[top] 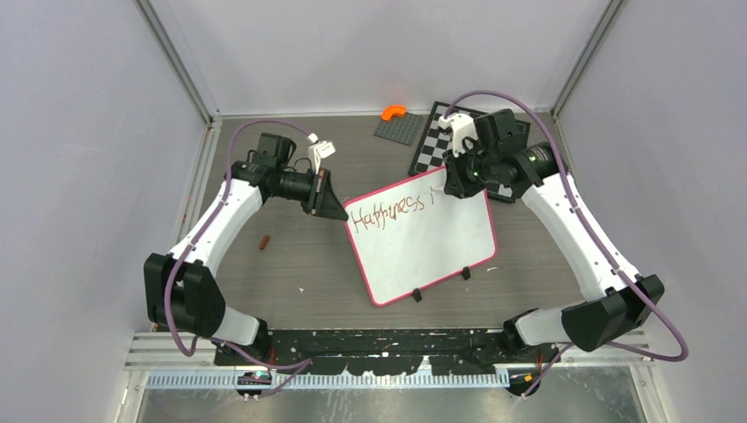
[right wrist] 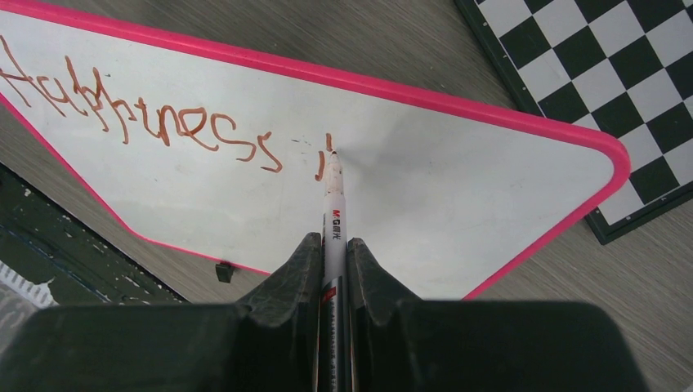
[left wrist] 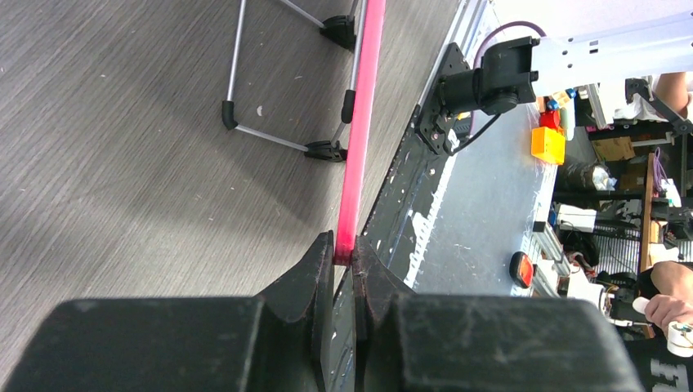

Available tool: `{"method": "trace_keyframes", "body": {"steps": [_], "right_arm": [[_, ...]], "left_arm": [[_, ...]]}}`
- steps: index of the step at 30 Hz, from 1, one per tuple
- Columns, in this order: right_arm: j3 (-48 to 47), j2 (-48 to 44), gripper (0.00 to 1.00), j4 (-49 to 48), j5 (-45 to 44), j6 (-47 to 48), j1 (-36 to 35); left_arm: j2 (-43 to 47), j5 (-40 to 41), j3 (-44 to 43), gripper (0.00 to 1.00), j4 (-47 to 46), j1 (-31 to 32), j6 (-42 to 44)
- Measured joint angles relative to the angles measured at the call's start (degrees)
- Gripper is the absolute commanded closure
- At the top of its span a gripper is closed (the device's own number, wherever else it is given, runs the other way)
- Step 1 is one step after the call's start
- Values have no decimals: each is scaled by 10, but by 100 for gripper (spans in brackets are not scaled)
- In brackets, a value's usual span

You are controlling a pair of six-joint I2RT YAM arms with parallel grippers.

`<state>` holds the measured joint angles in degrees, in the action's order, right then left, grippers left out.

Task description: Write a sentence on the whiteboard

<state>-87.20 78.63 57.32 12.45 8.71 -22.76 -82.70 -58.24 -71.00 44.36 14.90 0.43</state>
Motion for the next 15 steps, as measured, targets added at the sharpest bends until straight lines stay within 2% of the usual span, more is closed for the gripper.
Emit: {"method": "trace_keyframes", "body": {"steps": [15], "right_arm": [[10, -9, 100, -1, -19, 6, 0]], "left_arm": [[0, 0, 0, 100, 0, 0, 0]]}}
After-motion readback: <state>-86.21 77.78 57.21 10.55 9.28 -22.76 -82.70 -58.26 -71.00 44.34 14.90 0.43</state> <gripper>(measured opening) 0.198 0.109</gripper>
